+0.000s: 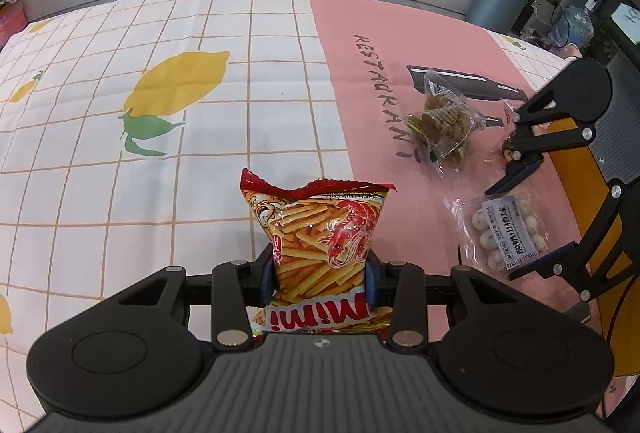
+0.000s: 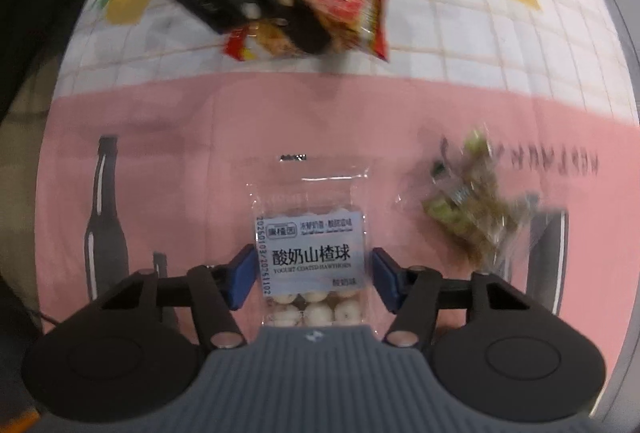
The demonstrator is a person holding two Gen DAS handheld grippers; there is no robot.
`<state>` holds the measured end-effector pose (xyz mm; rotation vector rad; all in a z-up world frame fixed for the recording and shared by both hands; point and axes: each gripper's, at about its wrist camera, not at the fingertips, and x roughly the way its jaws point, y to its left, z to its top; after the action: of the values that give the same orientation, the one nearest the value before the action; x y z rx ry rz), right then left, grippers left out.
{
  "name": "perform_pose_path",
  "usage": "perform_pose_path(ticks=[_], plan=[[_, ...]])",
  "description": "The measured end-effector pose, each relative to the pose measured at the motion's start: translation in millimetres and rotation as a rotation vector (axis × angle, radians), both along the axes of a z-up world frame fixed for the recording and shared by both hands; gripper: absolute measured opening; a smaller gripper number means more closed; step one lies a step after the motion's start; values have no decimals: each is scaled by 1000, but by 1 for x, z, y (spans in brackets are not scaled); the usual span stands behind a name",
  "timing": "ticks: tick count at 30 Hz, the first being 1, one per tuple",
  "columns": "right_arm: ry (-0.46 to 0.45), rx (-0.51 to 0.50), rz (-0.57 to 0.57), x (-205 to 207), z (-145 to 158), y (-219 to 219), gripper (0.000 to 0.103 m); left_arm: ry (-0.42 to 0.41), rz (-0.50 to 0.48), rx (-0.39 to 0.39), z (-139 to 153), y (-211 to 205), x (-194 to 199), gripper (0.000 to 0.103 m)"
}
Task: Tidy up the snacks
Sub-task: 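Grasp the white yogurt hawthorn ball pack with the right tool and lift it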
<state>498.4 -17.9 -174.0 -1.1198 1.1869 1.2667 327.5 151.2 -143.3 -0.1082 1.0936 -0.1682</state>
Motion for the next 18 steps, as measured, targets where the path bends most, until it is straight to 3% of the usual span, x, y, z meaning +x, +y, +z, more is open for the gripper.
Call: perform_pose_path(ticks=[4,7,18], plan=[[-30,-25,-104,-8,-1,1,59,1,3,4,0,0,0,46],[38,16,-243,-10,4,-5,58,6,19,-1,1,1,0,46],[-11,99,-448,-45,25,-31,56,-19,54,-48,7,7,-8,46]])
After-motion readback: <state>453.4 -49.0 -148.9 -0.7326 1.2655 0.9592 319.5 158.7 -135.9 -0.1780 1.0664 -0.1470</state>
